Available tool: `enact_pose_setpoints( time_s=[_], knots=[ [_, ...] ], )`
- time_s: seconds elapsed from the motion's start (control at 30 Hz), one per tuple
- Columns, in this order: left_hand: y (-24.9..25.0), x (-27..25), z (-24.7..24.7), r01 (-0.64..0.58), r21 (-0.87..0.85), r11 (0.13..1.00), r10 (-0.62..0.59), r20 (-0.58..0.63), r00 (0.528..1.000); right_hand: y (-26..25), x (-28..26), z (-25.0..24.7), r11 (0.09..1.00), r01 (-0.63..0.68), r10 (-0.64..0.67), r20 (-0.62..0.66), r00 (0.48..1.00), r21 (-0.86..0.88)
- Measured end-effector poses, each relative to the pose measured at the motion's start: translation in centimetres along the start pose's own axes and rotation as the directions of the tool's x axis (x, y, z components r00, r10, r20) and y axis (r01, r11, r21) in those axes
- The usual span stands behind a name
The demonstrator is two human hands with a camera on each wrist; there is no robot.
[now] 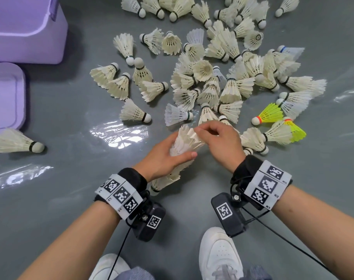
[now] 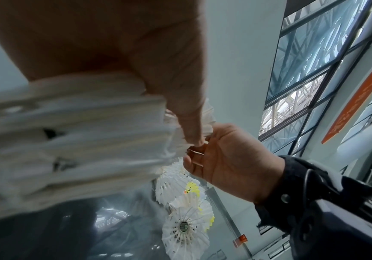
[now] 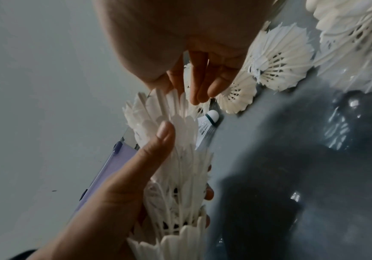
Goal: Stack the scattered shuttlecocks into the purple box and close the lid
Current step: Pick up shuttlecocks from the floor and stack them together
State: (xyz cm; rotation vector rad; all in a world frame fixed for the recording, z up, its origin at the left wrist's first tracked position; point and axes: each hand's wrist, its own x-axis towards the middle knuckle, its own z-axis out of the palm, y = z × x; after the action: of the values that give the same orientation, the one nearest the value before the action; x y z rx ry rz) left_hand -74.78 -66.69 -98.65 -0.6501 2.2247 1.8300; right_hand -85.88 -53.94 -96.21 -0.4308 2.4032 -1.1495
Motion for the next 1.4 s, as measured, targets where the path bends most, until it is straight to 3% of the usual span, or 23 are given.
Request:
enact_pose_setpoints(
  time_s=[0.17,0.33,0.47,0.6,0.67,0.77,0.9,1.0,1.17,1.27,1.4],
  knots=[
    [0.3,1.6,2.0,0.033,0.045,0.998,-0.037,0.087,0.996,2.0,-0.7,-2.6,0.992,-0.068,0.060,-0.070,0.996,-0.110],
    [0.5,2.6,3.7,0.051,0.072,0.996,-0.056,0.075,0.996,5.2,-1.6,-5.5,0.947,-0.168,0.130,-0.152,0.980,-0.274],
    [0.8,2.9,4.2,0.046,0.075,0.996,-0.051,0.060,0.997,6.3,-2.3,-5.9,0.891,-0.236,0.228,-0.067,0.971,-0.388],
    [0.9,2.7,4.0,0.039,0.065,0.997,-0.044,0.073,0.996,7.0,-2.4,-5.5,0.830,-0.211,0.250,0.005,0.968,-0.516],
    [0.9,2.4,3.5,0.038,0.048,0.998,-0.041,0.066,0.997,7.1,-2.1,-5.5,0.848,-0.177,0.196,-0.015,0.980,-0.500],
    [0.8,1.9,2.6,0.034,0.051,0.998,-0.036,0.035,0.999,5.9,-1.2,-5.7,0.910,-0.132,0.076,-0.155,0.985,-0.393],
    [0.6,1.1,0.8,0.008,0.071,0.997,-0.007,-0.013,1.000,2.0,0.8,-5.8,0.996,-0.064,0.039,-0.345,0.938,-0.061],
    [0.7,0.5,-0.1,-0.024,0.087,0.996,0.026,-0.025,0.999,-0.6,1.7,-4.6,0.982,0.026,0.026,-0.274,0.961,0.184],
    [0.5,-0.4,-1.4,-0.056,0.050,0.997,0.061,-0.090,0.994,-2.6,1.5,-1.4,0.969,-0.025,0.036,-0.038,0.999,0.244],
    [0.1,-0.7,-2.4,-0.058,0.058,0.997,0.065,-0.132,0.989,-2.5,1.2,-0.1,0.990,0.016,-0.021,0.033,0.999,0.143],
    [-0.7,-1.2,-3.5,-0.078,0.083,0.994,0.090,-0.154,0.984,-3.7,1.0,1.5,0.967,0.200,-0.186,0.102,0.977,-0.156]
  ],
)
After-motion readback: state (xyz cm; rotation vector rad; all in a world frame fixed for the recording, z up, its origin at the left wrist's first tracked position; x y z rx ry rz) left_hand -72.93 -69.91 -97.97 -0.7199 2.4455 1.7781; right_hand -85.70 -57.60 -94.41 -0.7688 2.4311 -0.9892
